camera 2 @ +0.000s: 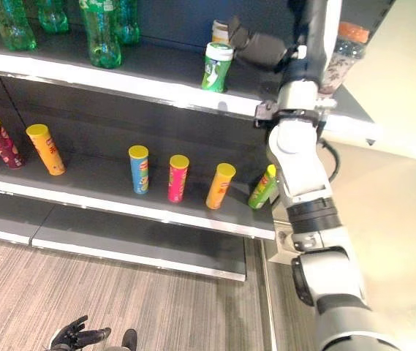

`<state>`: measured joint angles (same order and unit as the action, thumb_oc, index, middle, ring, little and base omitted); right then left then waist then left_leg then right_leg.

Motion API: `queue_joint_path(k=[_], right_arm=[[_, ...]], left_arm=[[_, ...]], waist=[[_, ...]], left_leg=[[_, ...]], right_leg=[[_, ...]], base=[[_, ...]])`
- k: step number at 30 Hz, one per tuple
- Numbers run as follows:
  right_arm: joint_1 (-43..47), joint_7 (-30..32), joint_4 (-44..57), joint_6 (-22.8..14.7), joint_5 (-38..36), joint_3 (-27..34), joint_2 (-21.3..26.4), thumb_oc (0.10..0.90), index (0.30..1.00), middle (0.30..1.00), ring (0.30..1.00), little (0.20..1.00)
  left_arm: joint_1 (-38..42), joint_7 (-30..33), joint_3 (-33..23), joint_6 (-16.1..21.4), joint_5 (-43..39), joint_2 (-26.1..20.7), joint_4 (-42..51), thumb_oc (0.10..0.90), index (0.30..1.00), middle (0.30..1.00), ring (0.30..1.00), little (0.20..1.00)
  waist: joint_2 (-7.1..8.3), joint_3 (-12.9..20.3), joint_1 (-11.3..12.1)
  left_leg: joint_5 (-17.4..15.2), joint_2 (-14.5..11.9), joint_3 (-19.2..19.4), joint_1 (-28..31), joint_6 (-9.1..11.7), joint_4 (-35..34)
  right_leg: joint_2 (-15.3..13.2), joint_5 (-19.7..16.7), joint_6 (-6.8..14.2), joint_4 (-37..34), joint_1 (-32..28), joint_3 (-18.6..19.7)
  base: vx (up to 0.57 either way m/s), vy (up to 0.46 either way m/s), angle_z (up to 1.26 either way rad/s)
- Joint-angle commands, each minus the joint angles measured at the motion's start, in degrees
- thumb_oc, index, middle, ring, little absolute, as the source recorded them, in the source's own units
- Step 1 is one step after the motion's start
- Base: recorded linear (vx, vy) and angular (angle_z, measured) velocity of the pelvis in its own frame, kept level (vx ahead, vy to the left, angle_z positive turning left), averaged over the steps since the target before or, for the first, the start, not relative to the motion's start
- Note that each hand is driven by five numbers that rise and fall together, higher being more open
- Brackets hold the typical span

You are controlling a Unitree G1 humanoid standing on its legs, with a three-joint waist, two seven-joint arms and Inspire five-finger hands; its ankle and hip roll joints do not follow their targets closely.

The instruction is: Put the goods on the table back onto the shelves and tidy them up.

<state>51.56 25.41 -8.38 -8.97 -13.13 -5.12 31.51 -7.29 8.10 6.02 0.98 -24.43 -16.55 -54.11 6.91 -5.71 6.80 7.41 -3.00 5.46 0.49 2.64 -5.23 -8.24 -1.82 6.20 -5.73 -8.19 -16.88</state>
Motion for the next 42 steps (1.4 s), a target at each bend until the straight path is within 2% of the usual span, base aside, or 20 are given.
queue_joint_path(k=[1, 7, 8, 11, 13, 14, 17, 19, 20, 22, 24, 26, 29, 30, 31, 37, 39, 40, 41, 42], right_arm=[[4.3, -1.1, 7.6, -8.0, -1.6, 3.6, 5.5, 0.800, 0.900, 0.900, 0.900, 0.900], [-2.7, -2.7, 18.7, -9.8, 1.3, 8.9, 9.0, 0.800, 0.900, 0.900, 0.900, 0.900], [-8.8, -4.7, 23.2, -11.3, -0.9, 13.4, 10.5, 0.800, 0.900, 0.900, 0.900, 0.900], [-12.8, -6.0, 23.8, -11.8, -3.0, 15.8, 10.9, 0.800, 0.900, 0.900, 0.900, 0.900], [-17.9, -8.3, 21.5, -11.3, -6.7, 16.9, 13.1, 0.800, 0.900, 0.900, 0.900, 0.900], [-17.9, -8.4, 21.4, -11.4, -6.8, 17.0, 13.2, 0.800, 0.900, 0.900, 0.900, 0.900], [-20.4, -9.3, 20.5, -10.4, -8.2, 18.0, 14.4, 0.800, 0.900, 0.900, 0.900, 0.900], [-21.6, -8.6, 19.2, -9.9, -6.9, 18.6, 16.2, 0.800, 0.900, 0.900, 0.900, 0.900], [-20.5, -8.2, 17.2, -9.5, -7.7, 18.8, 19.1, 0.800, 0.900, 0.900, 0.900, 0.900], [-19.4, -8.4, 16.5, -9.4, -7.9, 18.0, 19.8, 0.800, 0.900, 0.900, 0.900, 0.900], [-17.0, -7.9, 14.4, -8.8, -7.4, 16.7, 21.7, 0.800, 0.900, 0.900, 0.900, 0.900], [-14.6, -7.2, 12.1, -8.1, -6.7, 15.3, 24.3, 0.800, 0.900, 0.900, 0.900, 0.900], [-13.0, -7.7, 10.8, -7.9, -7.5, 14.5, 26.9, 0.800, 0.900, 0.900, 0.900, 0.900], [-14.6, -7.4, 10.5, -8.6, -8.7, 16.5, 28.3, 0.800, 0.900, 0.900, 0.900, 0.900], [-14.8, -7.4, 10.5, -8.7, -8.8, 16.8, 28.3, 0.800, 0.900, 0.900, 0.900, 0.900], [-20.3, -10.0, 9.6, -11.1, -15.8, 20.5, 31.9, 0.800, 0.900, 0.900, 0.900, 0.900], [-20.5, -10.8, 9.5, -11.5, -17.7, 21.0, 32.2, 0.800, 0.900, 0.900, 0.900, 0.900], [-19.9, -11.3, 9.7, -12.0, -19.7, 20.7, 31.9, 0.800, 0.900, 0.900, 0.900, 0.900], [-18.5, -12.1, 9.0, -12.2, -21.2, 19.9, 32.0, 0.800, 0.900, 0.900, 0.900, 0.900], [-17.2, -12.2, 7.6, -12.3, -22.5, 18.6, 32.0, 0.800, 0.900, 0.900, 0.900, 0.900]], left_arm=[[4.3, -0.7, 1.1, 2.8, 1.7, -1.4, -3.4, 0.800, 0.900, 0.900, 0.900, 0.900], [4.5, -1.4, -0.2, 2.9, 3.0, -1.2, -3.4, 0.800, 0.900, 0.900, 0.900, 0.900], [4.5, -2.2, -0.7, 3.2, 3.6, -1.0, -3.1, 0.800, 0.900, 0.900, 0.900, 0.900], [4.8, -2.5, -0.4, 3.4, 4.5, -1.1, -2.8, 0.800, 0.900, 0.900, 0.900, 0.900], [4.8, -3.4, -0.6, 4.2, 4.9, -1.3, -2.0, 0.800, 0.900, 0.900, 0.900, 0.900], [4.9, -3.5, -0.5, 4.2, 4.9, -1.3, -2.1, 0.800, 0.900, 0.900, 0.900, 0.900], [6.2, -4.0, 0.4, 4.0, 6.4, -1.3, -2.9, 0.800, 0.900, 0.900, 0.900, 0.900], [6.3, -4.2, 0.6, 4.1, 7.3, -1.3, -3.1, 0.800, 0.900, 0.900, 0.900, 0.900], [7.0, -4.4, 0.7, 3.9, 7.1, -1.7, -3.3, 0.800, 0.900, 0.900, 0.900, 0.900], [6.9, -4.7, 0.6, 3.9, 6.8, -1.9, -2.9, 0.800, 0.900, 0.900, 0.900, 0.900], [6.4, -5.0, 0.5, 3.9, 6.0, -2.6, -1.8, 0.800, 0.900, 0.900, 0.900, 0.900], [5.4, -5.5, 0.3, 4.0, 4.9, -3.2, -0.4, 0.800, 0.900, 0.900, 0.900, 0.900], [4.5, -6.0, -0.9, 4.1, 3.9, -2.9, 0.4, 0.800, 0.900, 0.900, 0.900, 0.900], [4.7, -5.9, -1.3, 4.1, 3.6, -3.2, 0.8, 0.800, 0.900, 0.900, 0.900, 0.900], [4.7, -5.9, -1.2, 4.1, 3.6, -3.3, 0.8, 0.800, 0.900, 0.900, 0.900, 0.900], [4.6, -6.1, -1.9, 3.9, 1.7, -3.2, 2.7, 0.800, 0.900, 0.900, 0.900, 0.900], [4.7, -6.2, -2.2, 3.8, 1.2, -3.0, 2.3, 0.800, 0.900, 0.900, 0.900, 0.900], [4.9, -6.1, -2.0, 4.1, 0.9, -3.0, 2.2, 0.800, 0.900, 0.900, 0.900, 0.900], [5.2, -6.0, -1.8, 4.3, 0.4, -2.9, 2.6, 0.800, 0.900, 0.900, 0.900, 0.900], [5.3, -5.6, -1.6, 4.5, -0.4, -2.9, 3.1, 0.800, 0.900, 0.900, 0.900, 0.900]], waist=[[0.49, 2.2, 0.7], [0.66, 2.6, -1.6], [0.56, 2.6, -4.1], [0.44, 2.2, -5.0], [0.06, -0.2, -7.1], [0.18, -0.1, -6.8], [-0.18, -0.8, -8.7], [-0.48, -0.8, -8.6], [-1.43, -0.5, -7.9], [-1.37, -0.3, -7.5], [-1.06, 0.6, -6.7], [0.16, 1.4, -5.6], [1.25, 2.6, -5.0], [1.33, 2.7, -5.3], [1.29, 2.8, -5.2], [-0.18, 1.2, -7.2], [-0.44, 0.4, -7.3], [-0.60, -0.3, -6.6], [-0.45, -1.4, -6.2], [0.04, -2.0, -4.8]], left_leg=[[-7.7, 0.1, -0.5, 4.4, 0.0, 0.2], [-8.6, 0.3, 1.0, 5.2, -0.6, 0.2], [-9.3, 0.7, 2.5, 6.0, -1.3, 0.2], [-9.7, 1.1, 3.8, 6.4, -1.9, 0.2], [-10.4, 1.6, 7.7, 7.3, -2.9, 0.2], [-10.0, 1.7, 8.0, 7.0, -2.9, 0.2], [-10.4, 0.4, 10.3, 7.3, -2.9, 0.2], [-10.4, -0.2, 12.3, 7.9, -2.6, 0.2], [-10.2, -2.0, 15.8, 7.8, -2.1, 0.2], [-10.1, -2.2, 16.5, 7.5, -2.1, 0.2], [-10.5, -3.0, 17.7, 7.3, -1.5, 0.2], [-10.1, -3.3, 19.9, 7.0, -0.9, 0.2], [-8.4, -5.2, 23.0, 7.0, 1.2, 0.4], [-6.0, -8.2, 22.8, 6.4, 3.1, 0.6], [-5.9, -8.5, 22.8, 6.3, 3.4, 0.5], [0.3, -17.5, 21.5, 5.7, 7.9, 2.8], [0.3, -18.4, 20.6, 5.0, 8.3, 5.5], [1.3, -18.1, 17.6, 3.9, 8.6, 8.4], [1.3, -16.6, 13.6, 0.9, 7.5, 11.9], [-1.4, -12.6, 8.0, -0.9, 6.2, 12.6]], right_leg=[[-2.9, -2.5, 4.0, 0.7, -0.2, -1.9], [-2.9, -3.2, 4.5, 1.0, 0.7, 0.5], [-3.4, -4.2, 5.1, 2.1, 1.9, 2.7], [-4.0, -5.0, 5.7, 3.9, 3.7, 4.7], [-5.3, -10.8, 7.7, 8.4, 8.7, 8.2], [-5.3, -11.1, 7.6, 8.5, 9.2, 8.5], [-5.2, -10.9, 7.8, 9.3, 10.9, 10.3], [-6.8, -10.5, 7.8, 8.7, 10.6, 8.1], [-10.7, -8.9, 7.0, 9.6, 7.9, 0.4], [-11.6, -9.0, 6.9, 9.8, 7.2, -1.0], [-13.1, -9.3, 8.2, 10.4, 5.3, -3.6], [-13.3, -9.8, 8.7, 8.5, 3.7, -6.4], [-11.4, -8.9, 8.8, 2.3, 2.2, -8.5], [-8.1, -5.3, 8.3, 1.1, 1.7, -7.4], [-7.9, -5.1, 8.2, 1.1, 1.8, -7.4], [1.2, 1.9, 3.0, 0.7, 1.3, -6.0], [2.0, 2.8, 2.4, 0.7, 0.8, -6.1], [2.3, 3.1, 2.0, 0.7, 0.5, -5.3], [2.2, 2.6, 1.2, 0.7, 0.8, -6.0], [2.0, 2.5, 1.1, 0.7, 0.9, -4.5]], base=[[0.01, 0.030, -0.04], [0.00, 0.060, -0.19], [-0.01, 0.106, -0.46], [-0.06, 0.142, -0.65], [-0.20, 0.164, -1.20], [-0.19, 0.070, -1.67], [-0.06, 0.016, -1.53], [-0.09, -0.017, -0.81], [-0.13, -0.078, -0.93], [-0.13, -0.089, -1.29], [-0.05, -0.141, -0.73], [-0.03, -0.213, -0.58], [0.01, -0.346, -0.84], [0.03, -0.353, -0.64], [0.04, -0.394, -0.23], [0.05, -0.326, -0.03], [0.03, -0.198, -0.03], [-0.04, -0.171, -0.12], [-0.04, -0.159, -0.20], [-0.07, -0.099, -0.27]])
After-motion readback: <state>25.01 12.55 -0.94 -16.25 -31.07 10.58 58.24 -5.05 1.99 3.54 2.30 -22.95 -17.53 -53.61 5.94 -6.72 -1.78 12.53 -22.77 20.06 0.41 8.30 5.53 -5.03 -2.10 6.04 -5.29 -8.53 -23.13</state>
